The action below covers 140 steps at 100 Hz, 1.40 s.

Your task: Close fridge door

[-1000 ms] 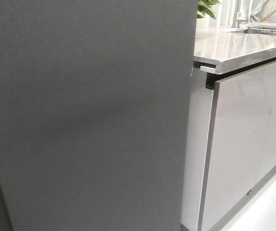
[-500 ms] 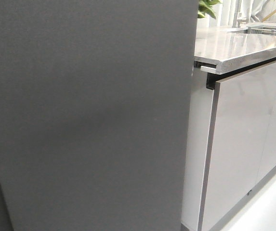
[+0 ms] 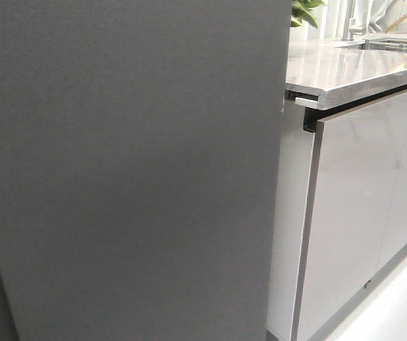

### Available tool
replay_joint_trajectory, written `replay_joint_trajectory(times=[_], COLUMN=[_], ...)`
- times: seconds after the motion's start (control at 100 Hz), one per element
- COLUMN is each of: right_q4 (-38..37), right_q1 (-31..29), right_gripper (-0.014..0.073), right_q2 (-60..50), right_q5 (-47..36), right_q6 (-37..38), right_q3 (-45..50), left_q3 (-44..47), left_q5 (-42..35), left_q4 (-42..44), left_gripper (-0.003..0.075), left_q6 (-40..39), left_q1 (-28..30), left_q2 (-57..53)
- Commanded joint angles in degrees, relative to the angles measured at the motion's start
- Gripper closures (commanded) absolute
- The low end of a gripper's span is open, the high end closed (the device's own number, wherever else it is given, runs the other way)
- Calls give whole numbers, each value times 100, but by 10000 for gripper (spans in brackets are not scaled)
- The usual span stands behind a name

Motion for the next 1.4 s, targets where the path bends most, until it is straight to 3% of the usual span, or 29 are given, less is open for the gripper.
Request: replay_joint_trajectory(times=[0.0,0.32,0.51,1.39], right_q4=[186,824,857,857], right_q1=[-427,-1047,-1248,-1377], right_gripper=[638,638,638,638], right_q2=[-279,-1171,-1441,-1706], right_q5=[-909,-2856,-3485,-3161], right_q6=[0,0,0,0], right_q3=[504,3257,4057,4198], left_q3=[201,201,201,201], left_q5=[-415,-415,-415,-415], left_q4=[-23,-23,-23,-23], left_gripper=[740,740,740,740], left_q6=[-25,-25,-25,-25], left_q1=[-39,-39,-39,-39], left_q2=[-60,-60,-60,-60])
